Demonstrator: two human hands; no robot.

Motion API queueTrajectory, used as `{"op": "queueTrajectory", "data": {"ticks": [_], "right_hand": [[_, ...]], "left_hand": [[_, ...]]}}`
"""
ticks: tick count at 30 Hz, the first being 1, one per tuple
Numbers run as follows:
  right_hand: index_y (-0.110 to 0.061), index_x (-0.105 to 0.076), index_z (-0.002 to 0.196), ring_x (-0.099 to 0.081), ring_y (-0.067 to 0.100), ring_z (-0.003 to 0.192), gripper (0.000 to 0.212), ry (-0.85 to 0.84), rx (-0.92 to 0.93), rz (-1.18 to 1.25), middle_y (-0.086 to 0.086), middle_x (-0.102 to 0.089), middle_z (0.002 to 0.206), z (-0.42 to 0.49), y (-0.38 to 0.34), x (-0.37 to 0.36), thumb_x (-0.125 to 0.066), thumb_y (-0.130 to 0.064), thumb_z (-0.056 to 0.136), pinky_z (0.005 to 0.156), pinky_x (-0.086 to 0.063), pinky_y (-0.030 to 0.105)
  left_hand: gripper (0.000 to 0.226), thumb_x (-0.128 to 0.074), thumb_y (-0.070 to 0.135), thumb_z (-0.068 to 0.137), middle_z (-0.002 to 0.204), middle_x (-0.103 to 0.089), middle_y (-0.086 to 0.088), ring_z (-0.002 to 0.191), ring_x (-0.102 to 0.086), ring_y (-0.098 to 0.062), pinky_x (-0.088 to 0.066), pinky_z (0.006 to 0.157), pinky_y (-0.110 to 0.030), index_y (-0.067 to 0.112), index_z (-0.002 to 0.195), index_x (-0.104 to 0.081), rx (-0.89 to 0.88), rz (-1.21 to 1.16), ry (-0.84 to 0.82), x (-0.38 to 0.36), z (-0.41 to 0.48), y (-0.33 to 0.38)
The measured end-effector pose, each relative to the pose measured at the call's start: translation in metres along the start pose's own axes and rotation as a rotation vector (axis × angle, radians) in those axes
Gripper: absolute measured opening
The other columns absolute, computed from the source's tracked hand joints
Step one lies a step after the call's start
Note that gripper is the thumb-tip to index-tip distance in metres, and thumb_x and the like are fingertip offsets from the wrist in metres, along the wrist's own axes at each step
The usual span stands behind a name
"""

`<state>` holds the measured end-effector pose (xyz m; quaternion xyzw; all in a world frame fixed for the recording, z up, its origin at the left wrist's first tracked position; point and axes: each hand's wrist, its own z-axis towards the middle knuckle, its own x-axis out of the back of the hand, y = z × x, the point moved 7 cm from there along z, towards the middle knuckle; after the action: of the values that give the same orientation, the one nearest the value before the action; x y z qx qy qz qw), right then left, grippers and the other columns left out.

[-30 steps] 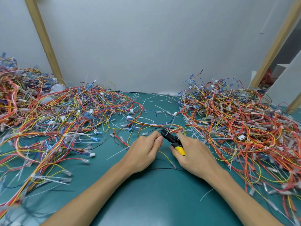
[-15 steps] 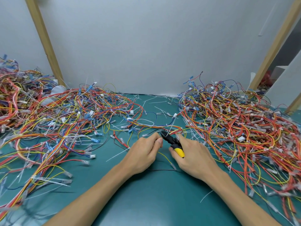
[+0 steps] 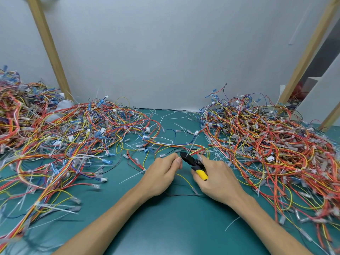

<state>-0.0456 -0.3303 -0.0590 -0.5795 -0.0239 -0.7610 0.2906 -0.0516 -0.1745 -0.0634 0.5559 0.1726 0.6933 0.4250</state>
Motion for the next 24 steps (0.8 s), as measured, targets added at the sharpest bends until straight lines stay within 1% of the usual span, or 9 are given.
{"op": "queueTrajectory", "data": {"ticks": [3, 5, 7, 10, 12, 16, 19, 21, 24], "right_hand": [[-0.035, -0.031, 0.085, -0.049, 0.021, 0.068, 0.025, -0.006, -0.017, -0.009, -0.011, -0.050, 0.070, -0.001, -0.002, -0.002, -0.051, -0.050, 0.081, 0.054, -0.032, 0.035], [-0.037, -0.032, 0.093, -0.046, 0.019, 0.075, 0.028, -0.021, -0.027, -0.030, -0.011, -0.051, 0.082, -0.001, -0.003, -0.003, -0.052, -0.051, 0.079, 0.060, -0.033, 0.034], [-0.034, -0.034, 0.105, -0.044, 0.019, 0.085, 0.039, -0.065, -0.034, -0.049, -0.011, -0.047, 0.091, -0.001, -0.001, -0.004, -0.054, -0.051, 0.076, 0.068, -0.031, 0.033], [-0.035, -0.025, 0.106, -0.034, 0.016, 0.088, 0.046, -0.143, -0.029, -0.047, -0.015, -0.032, 0.089, 0.000, 0.002, -0.005, -0.055, -0.047, 0.073, 0.073, -0.023, 0.032], [-0.035, -0.024, 0.108, -0.030, 0.015, 0.090, 0.048, -0.180, -0.034, -0.025, -0.016, -0.029, 0.090, 0.000, 0.004, -0.006, -0.055, -0.043, 0.071, 0.074, -0.022, 0.031], [-0.025, -0.040, 0.123, -0.037, 0.011, 0.102, 0.055, -0.140, -0.072, 0.108, -0.012, -0.037, 0.107, 0.002, 0.007, -0.004, -0.064, -0.035, 0.075, 0.081, -0.027, 0.022], [-0.020, -0.057, 0.118, -0.048, 0.009, 0.096, 0.047, -0.002, -0.066, 0.162, -0.008, -0.050, 0.104, 0.004, 0.007, 0.006, -0.073, -0.031, 0.075, 0.079, -0.031, 0.011], [-0.021, -0.063, 0.116, -0.052, 0.012, 0.093, 0.043, 0.055, -0.048, 0.139, -0.007, -0.055, 0.100, 0.004, 0.006, 0.011, -0.075, -0.032, 0.076, 0.081, -0.038, 0.018], [-0.029, -0.061, 0.125, -0.056, 0.016, 0.097, 0.046, 0.091, -0.028, 0.055, -0.008, -0.061, 0.102, 0.001, 0.004, 0.014, -0.069, -0.045, 0.084, 0.084, -0.047, 0.033]], "left_hand": [[0.030, -0.037, 0.029, 0.103, 0.056, -0.039, 0.005, 0.055, -0.038, -0.013, -0.037, 0.060, -0.037, 0.027, 0.076, -0.049, 0.023, -0.036, 0.012, 0.002, 0.000, -0.001], [0.030, -0.037, 0.029, 0.103, 0.053, -0.039, 0.007, 0.053, -0.038, -0.012, -0.038, 0.059, -0.038, 0.027, 0.075, -0.049, 0.036, -0.061, 0.021, 0.003, 0.000, -0.001], [0.032, -0.038, 0.026, 0.104, 0.052, -0.039, 0.008, 0.053, -0.040, -0.012, -0.041, 0.061, -0.040, 0.027, 0.073, -0.048, 0.051, -0.086, 0.038, 0.005, 0.001, -0.002], [0.033, -0.038, 0.025, 0.104, 0.055, -0.039, 0.006, 0.054, -0.041, -0.014, -0.042, 0.063, -0.043, 0.028, 0.073, -0.047, 0.063, -0.108, 0.060, 0.008, 0.002, -0.003], [0.033, -0.037, 0.025, 0.104, 0.056, -0.039, 0.005, 0.054, -0.041, -0.014, -0.043, 0.064, -0.045, 0.028, 0.073, -0.047, 0.060, -0.112, 0.064, 0.009, 0.001, -0.002], [0.032, -0.036, 0.030, 0.103, 0.053, -0.038, 0.008, 0.053, -0.039, -0.013, -0.041, 0.061, -0.042, 0.027, 0.074, -0.047, 0.060, -0.143, 0.089, 0.010, 0.001, -0.002], [0.030, -0.037, 0.029, 0.102, 0.053, -0.039, 0.010, 0.053, -0.039, -0.012, -0.038, 0.060, -0.037, 0.024, 0.075, -0.049, 0.067, -0.180, 0.122, 0.013, 0.002, -0.004], [0.031, -0.037, 0.026, 0.104, 0.053, -0.040, 0.010, 0.054, -0.039, -0.013, -0.038, 0.060, -0.037, 0.024, 0.075, -0.049, 0.070, -0.186, 0.136, 0.013, 0.003, -0.006], [0.031, -0.038, 0.024, 0.104, 0.054, -0.040, 0.010, 0.053, -0.039, -0.012, -0.037, 0.060, -0.037, 0.025, 0.075, -0.049, 0.059, -0.174, 0.147, 0.013, 0.003, -0.006]]}}
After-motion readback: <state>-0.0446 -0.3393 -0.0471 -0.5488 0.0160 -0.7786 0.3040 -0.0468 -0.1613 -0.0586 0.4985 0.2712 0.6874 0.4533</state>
